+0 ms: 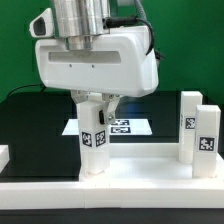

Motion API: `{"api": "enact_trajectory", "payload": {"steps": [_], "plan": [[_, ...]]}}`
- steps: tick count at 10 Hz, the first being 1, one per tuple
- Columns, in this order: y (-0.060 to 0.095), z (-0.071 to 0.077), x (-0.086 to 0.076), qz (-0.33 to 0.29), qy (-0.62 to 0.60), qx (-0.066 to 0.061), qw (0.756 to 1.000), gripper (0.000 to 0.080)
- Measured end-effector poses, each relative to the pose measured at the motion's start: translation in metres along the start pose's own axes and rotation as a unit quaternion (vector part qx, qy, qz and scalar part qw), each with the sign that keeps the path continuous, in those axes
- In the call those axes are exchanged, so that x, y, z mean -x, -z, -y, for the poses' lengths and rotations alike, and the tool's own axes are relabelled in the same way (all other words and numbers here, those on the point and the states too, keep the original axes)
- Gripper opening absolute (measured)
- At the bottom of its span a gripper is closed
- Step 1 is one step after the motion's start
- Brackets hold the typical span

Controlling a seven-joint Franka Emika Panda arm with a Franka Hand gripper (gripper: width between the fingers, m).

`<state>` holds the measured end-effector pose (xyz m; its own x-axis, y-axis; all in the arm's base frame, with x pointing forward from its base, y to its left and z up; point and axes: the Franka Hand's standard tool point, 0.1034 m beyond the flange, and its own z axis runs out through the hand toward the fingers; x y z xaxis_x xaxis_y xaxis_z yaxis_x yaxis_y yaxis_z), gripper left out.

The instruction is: Assemble desk

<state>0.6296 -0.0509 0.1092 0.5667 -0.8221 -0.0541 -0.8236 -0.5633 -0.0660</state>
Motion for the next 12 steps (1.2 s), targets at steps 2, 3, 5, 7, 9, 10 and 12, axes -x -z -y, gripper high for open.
{"api": "enact_trajectory", "payload": {"steps": [2,3,5,7,9,10,12], "plan": [[0.001,0.0,-0.004,0.012,-0.177,-0.015,0.984,0.0288],[0.001,0.001,-0.003,0.017,-0.26,-0.02,0.965,0.0288],[-0.002,0.006,-0.001,0.013,-0.39,-0.033,0.92,0.0289],[-0.003,0.009,0.001,0.01,-0.431,-0.037,0.902,0.0289],[-0.002,0.008,0.001,0.006,-0.387,-0.036,0.921,0.0369],[0.002,0.009,0.001,-0.002,-0.306,-0.034,0.951,0.0551],[0.006,0.011,0.003,-0.014,-0.131,-0.031,0.991,0.0629]]}}
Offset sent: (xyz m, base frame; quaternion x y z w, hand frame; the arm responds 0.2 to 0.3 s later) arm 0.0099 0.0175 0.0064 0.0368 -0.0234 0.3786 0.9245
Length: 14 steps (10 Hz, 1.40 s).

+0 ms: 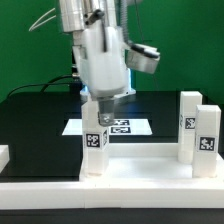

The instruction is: Assemble desk

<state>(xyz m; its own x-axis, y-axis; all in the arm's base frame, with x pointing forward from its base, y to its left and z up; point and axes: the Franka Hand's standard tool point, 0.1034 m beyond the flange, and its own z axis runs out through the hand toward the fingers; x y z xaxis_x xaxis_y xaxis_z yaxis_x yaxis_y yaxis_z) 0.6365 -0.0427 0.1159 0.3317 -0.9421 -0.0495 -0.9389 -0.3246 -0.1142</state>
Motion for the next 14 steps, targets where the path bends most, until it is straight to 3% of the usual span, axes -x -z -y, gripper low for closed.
{"api": "enact_trajectory", "payload": {"steps": [4,5,6,7,8,10,11,14], "plan": [[0.0,-0.002,0.002,0.001,0.115,0.001,0.993,0.0649],[0.0,-0.002,0.002,0.001,0.16,0.002,0.987,0.0649],[0.0,-0.001,-0.004,-0.005,0.266,0.012,0.964,0.0649],[0.0,0.003,-0.007,-0.011,0.335,0.014,0.942,0.0649],[-0.001,0.002,-0.007,-0.01,0.312,0.013,0.95,0.0649],[-0.001,0.002,-0.007,-0.011,0.308,0.015,0.951,0.0374],[-0.002,-0.002,-0.012,-0.012,0.306,0.019,0.952,0.03],[-0.002,-0.005,-0.016,-0.014,0.14,0.018,0.99,0.0298]]}}
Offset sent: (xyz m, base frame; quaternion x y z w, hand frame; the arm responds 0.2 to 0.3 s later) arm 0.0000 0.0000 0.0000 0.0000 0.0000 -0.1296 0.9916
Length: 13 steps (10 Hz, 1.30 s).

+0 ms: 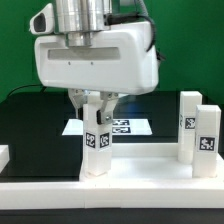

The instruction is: Assemble desk

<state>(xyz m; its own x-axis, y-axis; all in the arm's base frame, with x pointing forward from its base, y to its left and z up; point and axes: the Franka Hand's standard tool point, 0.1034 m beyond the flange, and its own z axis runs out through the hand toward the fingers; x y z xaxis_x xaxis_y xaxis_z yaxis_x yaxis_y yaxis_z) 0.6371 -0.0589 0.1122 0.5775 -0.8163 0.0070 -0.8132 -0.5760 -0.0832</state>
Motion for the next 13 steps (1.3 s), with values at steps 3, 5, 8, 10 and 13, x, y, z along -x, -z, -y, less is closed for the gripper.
{"api": "enact_trajectory", "payload": {"steps": [3,5,8,10,13], "plan": [[-0.001,-0.009,-0.003,0.022,-0.25,-0.023,0.968,0.0293],[-0.002,-0.011,-0.003,0.043,-0.366,-0.04,0.929,0.0294],[-0.002,-0.006,0.003,0.048,-0.446,-0.036,0.893,0.0297],[0.001,0.0,0.005,0.034,-0.309,-0.028,0.95,0.0515],[0.0,0.005,0.01,0.03,-0.165,-0.033,0.985,0.0642]]}}
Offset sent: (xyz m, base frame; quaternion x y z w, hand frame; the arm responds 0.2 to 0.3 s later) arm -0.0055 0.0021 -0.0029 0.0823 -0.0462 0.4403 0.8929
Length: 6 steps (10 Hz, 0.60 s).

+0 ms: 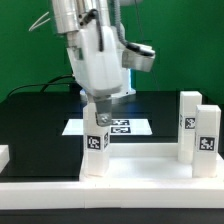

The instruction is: Assemble desk

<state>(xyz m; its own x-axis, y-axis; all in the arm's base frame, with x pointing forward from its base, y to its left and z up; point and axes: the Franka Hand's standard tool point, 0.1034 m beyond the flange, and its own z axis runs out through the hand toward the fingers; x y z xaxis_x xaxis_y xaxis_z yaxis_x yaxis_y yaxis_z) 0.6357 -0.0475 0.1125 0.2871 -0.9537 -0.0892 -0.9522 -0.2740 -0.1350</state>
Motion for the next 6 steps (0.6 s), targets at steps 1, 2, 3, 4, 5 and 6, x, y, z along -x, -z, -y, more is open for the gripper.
{"api": "enact_trajectory", "payload": {"steps": [1,2,3,4,5,6], "plan": [[0.0,0.0,-0.001,0.0,0.031,0.0,1.0,0.0642],[0.0,0.0,-0.001,0.0,0.058,0.0,0.998,0.0648],[-0.001,-0.001,-0.002,-0.005,0.131,0.006,0.991,0.0648],[-0.004,0.0,-0.005,-0.014,0.244,0.021,0.97,0.0649],[-0.009,0.0,-0.005,-0.014,0.309,0.024,0.951,0.0649],[-0.012,-0.002,-0.005,-0.014,0.354,0.026,0.935,0.0649]]}}
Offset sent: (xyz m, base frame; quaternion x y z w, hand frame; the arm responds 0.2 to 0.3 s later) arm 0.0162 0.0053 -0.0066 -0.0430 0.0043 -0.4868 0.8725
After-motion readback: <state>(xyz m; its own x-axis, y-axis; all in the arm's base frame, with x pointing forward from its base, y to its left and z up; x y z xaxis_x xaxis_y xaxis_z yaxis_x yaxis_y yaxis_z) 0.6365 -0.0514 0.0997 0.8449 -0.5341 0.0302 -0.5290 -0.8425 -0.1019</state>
